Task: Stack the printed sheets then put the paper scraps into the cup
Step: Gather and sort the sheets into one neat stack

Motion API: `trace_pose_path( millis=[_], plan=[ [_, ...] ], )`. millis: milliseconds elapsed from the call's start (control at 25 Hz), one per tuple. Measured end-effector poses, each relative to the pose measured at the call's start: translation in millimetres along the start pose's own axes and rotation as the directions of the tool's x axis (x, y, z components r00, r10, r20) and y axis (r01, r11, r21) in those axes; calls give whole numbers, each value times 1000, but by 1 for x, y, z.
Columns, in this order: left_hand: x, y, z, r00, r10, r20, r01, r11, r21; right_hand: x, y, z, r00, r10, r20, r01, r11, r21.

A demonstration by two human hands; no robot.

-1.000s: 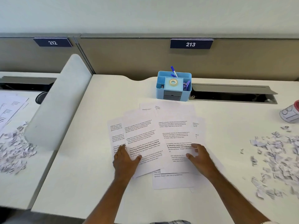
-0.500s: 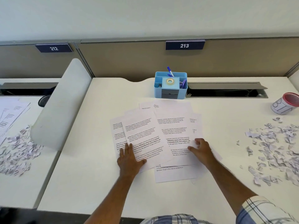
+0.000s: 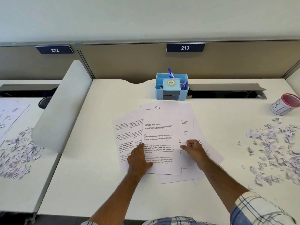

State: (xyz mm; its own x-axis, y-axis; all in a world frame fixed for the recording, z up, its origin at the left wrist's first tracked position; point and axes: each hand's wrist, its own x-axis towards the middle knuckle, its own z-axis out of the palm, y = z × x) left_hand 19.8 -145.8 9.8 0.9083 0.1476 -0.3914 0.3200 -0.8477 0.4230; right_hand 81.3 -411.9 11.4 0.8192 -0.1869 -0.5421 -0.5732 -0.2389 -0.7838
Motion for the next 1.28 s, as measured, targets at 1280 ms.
trace_pose_path(
  millis=[1280],
  plan=[
    [-9, 1, -44, 979, -62, 195, 205, 308, -929, -51, 0, -2, 965, 93, 245, -139, 974, 177]
  ],
)
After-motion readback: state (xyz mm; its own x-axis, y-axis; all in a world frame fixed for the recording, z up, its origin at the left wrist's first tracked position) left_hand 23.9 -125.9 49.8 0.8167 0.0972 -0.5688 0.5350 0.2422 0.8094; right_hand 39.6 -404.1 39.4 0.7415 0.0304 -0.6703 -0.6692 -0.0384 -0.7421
